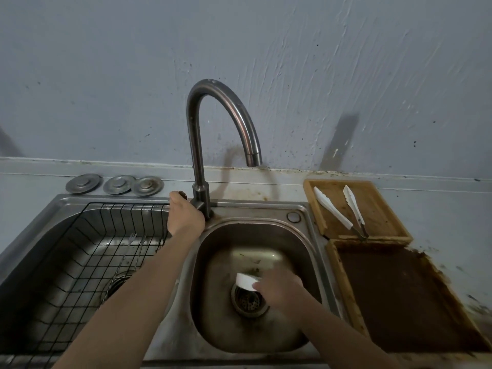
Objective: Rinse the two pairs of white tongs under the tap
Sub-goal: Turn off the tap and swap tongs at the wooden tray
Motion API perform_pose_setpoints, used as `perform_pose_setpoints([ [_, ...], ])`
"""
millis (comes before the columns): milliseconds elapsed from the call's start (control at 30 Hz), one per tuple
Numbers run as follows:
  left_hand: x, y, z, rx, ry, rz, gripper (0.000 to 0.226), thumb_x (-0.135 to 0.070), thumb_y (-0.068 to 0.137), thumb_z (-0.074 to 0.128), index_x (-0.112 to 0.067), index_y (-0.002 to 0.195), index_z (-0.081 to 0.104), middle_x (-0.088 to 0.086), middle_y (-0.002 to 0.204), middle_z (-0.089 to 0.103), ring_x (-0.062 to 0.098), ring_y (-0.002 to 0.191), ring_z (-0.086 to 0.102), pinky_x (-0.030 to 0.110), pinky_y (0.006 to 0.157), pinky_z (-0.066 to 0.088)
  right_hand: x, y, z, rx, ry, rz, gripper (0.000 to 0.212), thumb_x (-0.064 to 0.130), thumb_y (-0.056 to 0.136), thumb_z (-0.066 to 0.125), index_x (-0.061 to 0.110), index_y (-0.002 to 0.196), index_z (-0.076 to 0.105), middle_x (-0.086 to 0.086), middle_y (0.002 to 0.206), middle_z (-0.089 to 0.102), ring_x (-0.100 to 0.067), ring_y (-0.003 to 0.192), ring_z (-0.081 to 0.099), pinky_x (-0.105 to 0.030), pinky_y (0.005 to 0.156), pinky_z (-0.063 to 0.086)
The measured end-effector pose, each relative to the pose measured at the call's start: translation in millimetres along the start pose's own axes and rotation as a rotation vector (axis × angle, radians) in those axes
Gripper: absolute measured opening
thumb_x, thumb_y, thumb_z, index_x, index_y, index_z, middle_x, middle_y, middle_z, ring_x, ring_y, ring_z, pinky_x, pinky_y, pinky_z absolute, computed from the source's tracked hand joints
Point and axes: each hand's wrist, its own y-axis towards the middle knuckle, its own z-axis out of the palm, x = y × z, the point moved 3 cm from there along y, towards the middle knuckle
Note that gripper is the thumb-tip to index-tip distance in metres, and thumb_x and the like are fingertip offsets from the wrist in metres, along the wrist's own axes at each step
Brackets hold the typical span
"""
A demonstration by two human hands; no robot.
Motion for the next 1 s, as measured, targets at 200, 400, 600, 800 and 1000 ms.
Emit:
perform_pose_setpoints([
  [200, 19.7, -30.2, 46.7, 0.093, -0.185, -0.548, 0.083, -0.023, 0.073, 0.069, 0.002, 0.136, 0.022, 0.022, 0.145, 0.029, 0.036, 0.134, 0.030, 0.044, 0.111, 0.031, -38.0, 7.2, -20.1, 0.020, 0.251, 0.122, 0.056, 0.055, 0.090, 0.043, 0.007, 0.113, 0.060, -0.011, 0.107, 0.066, -0.024, 0.093, 0.062, -0.034, 0.081, 0.047],
  [400, -31.4, -70.1, 104.8, 0.482, -0.078, -0.125, 0.043, -0.009, 0.083, 0.056, -0.003, 0.124, 0.044, 0.019, 0.132, 0.048, 0.031, 0.118, 0.049, 0.035, 0.100, 0.041, -94.5, 4.2, -62.2, -0.256, 0.517, 0.128, 0.040, 0.045, 0.091, 0.050, 0.007, 0.100, 0.059, -0.001, 0.082, 0.060, -0.013, 0.071, 0.060, -0.024, 0.066, 0.047],
  [600, -95.8, -115.2, 139.6, 0.828, -0.063, 0.432, 0.025, -0.007, 0.090, 0.049, -0.012, 0.112, 0.058, 0.000, 0.107, 0.061, 0.018, 0.108, 0.059, 0.012, 0.076, 0.041, -166.4, 9.1, -86.4, -0.620, 0.593, 0.299, 0.059, 0.031, 0.087, 0.062, 0.010, 0.135, 0.036, -0.012, 0.123, 0.056, -0.023, 0.103, 0.061, -0.034, 0.082, 0.051],
  [800, -134.0, -139.1, 169.8, 0.901, -0.082, 0.653, 0.023, -0.020, 0.093, 0.047, -0.017, 0.113, 0.058, 0.001, 0.114, 0.064, 0.014, 0.105, 0.061, 0.032, 0.091, 0.052, -218.2, 23.2, -80.9, -0.646, 0.505, 0.489, 0.059, 0.027, 0.090, 0.057, 0.006, 0.138, 0.028, -0.018, 0.132, 0.041, -0.028, 0.108, 0.055, -0.033, 0.087, 0.048],
  [1000, -124.2, -124.1, 199.8, 0.928, 0.257, 0.701, 0.061, -0.021, 0.094, 0.043, -0.032, 0.146, 0.013, 0.006, 0.153, 0.031, 0.030, 0.145, 0.018, 0.056, 0.113, 0.026, -240.9, 39.7, -77.1, -0.593, 0.506, 0.524, 0.055, 0.030, 0.089, 0.059, 0.005, 0.133, 0.037, -0.017, 0.128, 0.048, -0.027, 0.107, 0.055, -0.029, 0.081, 0.044],
])
